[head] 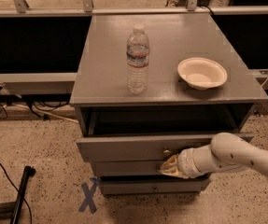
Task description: Close top drawer
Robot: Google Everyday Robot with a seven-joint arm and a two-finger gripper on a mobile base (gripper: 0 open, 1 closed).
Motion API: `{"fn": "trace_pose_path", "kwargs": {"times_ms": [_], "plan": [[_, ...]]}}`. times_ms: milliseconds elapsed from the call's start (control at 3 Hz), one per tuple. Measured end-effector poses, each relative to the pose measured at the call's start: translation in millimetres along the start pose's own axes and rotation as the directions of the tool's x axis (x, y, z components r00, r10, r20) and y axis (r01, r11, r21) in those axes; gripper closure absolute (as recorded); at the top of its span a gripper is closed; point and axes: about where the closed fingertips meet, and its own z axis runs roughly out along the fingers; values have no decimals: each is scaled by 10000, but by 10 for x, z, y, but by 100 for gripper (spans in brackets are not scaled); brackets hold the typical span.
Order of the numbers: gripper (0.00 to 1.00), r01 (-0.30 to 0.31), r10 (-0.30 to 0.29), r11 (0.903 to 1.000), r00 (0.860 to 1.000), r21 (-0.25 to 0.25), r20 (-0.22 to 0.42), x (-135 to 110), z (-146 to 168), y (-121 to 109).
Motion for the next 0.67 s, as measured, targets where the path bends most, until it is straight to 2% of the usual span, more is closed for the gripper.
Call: {"fn": "trace_pose_path", "kwargs": {"times_ms": [333, 667], "plan": [[100, -85, 86, 9997, 9999, -249, 53, 57, 249, -155], [100, -57, 60, 9993, 10000, -376, 80, 53, 329, -187]]}}
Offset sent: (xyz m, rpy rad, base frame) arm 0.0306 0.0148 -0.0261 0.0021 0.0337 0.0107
